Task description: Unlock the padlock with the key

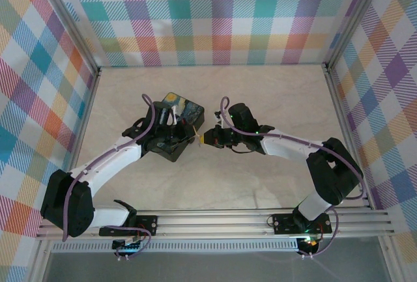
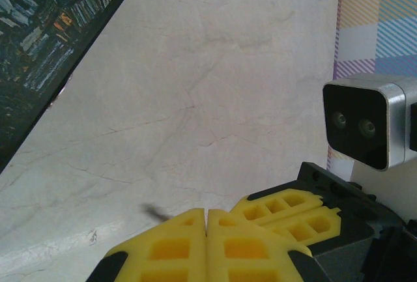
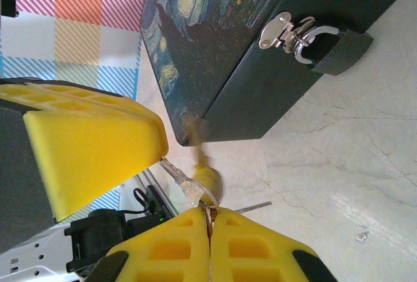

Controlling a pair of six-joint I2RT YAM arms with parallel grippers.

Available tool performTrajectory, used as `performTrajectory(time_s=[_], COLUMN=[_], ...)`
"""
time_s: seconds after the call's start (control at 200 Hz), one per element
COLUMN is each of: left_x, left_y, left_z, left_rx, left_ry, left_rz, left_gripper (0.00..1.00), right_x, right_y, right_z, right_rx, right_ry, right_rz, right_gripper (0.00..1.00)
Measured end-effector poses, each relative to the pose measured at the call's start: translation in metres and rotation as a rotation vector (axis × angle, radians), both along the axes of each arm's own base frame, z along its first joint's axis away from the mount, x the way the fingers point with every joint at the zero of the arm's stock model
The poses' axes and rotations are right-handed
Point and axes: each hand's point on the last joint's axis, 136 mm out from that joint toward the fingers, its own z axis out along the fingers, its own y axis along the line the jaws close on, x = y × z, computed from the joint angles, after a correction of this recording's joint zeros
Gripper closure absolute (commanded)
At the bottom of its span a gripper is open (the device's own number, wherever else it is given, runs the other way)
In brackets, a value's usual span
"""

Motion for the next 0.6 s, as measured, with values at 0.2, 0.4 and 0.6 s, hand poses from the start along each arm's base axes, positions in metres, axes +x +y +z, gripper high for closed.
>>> performTrajectory(time_s=[0.2, 0.4, 0.6], left_x=[-0.001, -0.001, 0.0], left_y=[0.0, 0.001, -0.001], left_z=[-0.001, 0.0, 0.006], left_rx=[0.01, 0.023, 0.016], left_ry=[-0.009, -0.022, -0.044], left_rz=[-0.015, -0.031, -0.057], left_gripper=[1.0, 1.0, 1.0], right_x=[-0.001, 0.002, 0.009], right_y=[-0.002, -0.014, -0.024], right_z=[-0.003, 0.0, 0.028], right_rx=[-0.021, -0.059, -0.015], right_ry=[-0.01, -0.057, -0.173], right_rz=[0.012, 0.016, 0.033], right_gripper=[0.71, 0.55, 0.53])
